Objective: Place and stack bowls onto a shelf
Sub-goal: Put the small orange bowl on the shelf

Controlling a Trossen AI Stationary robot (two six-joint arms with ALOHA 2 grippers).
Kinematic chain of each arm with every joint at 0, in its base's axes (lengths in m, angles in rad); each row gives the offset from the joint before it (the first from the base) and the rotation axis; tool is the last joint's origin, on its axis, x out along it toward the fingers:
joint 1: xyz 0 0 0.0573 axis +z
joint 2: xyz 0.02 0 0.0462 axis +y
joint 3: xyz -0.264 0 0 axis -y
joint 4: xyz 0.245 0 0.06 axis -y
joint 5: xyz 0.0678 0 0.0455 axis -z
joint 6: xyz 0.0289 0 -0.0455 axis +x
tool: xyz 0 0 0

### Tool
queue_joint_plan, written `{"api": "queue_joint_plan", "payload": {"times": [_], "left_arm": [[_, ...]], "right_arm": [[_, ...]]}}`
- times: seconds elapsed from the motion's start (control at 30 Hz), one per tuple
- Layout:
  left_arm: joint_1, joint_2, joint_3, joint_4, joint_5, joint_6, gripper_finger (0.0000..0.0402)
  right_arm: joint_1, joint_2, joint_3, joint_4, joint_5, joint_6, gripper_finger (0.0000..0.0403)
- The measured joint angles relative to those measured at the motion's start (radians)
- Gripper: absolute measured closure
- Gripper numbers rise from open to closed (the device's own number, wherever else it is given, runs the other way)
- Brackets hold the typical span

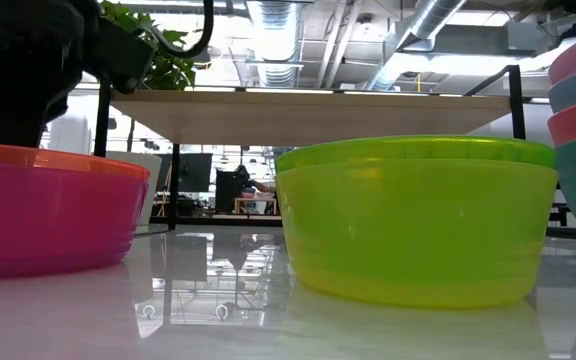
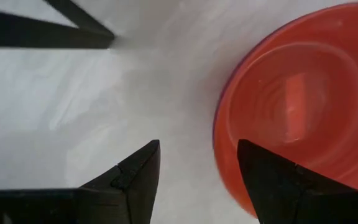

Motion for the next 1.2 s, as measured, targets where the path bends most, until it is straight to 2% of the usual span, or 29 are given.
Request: {"api": "queue_joint_plan", "payload": {"times": [0.1,0.37,0.7,1.0,1.2], "left_arm": [[0.0,0.0,-0.002,0.0,0.0,-0.002,0.0206],[0.0,-0.001,0.016,-0.01,0.017,-0.008,0.0272],[0.0,-0.001,0.017,-0.011,0.017,0.032,0.0317],[0.0,-0.001,0.001,0.026,0.058,0.044,0.0394],[-0.001,-0.001,0.001,0.026,0.105,0.013,0.0401]], "right_arm": [[0.0,0.0,0.0,0.0,0.0,-0.002,0.029],[0.0,0.0,0.0,0.0,0.0,-0.002,0.029],[0.0,0.0,0.0,0.0,0.001,-0.002,0.029],[0.0,0.0,0.0,0.0,0.001,-0.001,0.029],[0.0,0.0,0.0,-0.001,0.002,-0.002,0.029]]}}
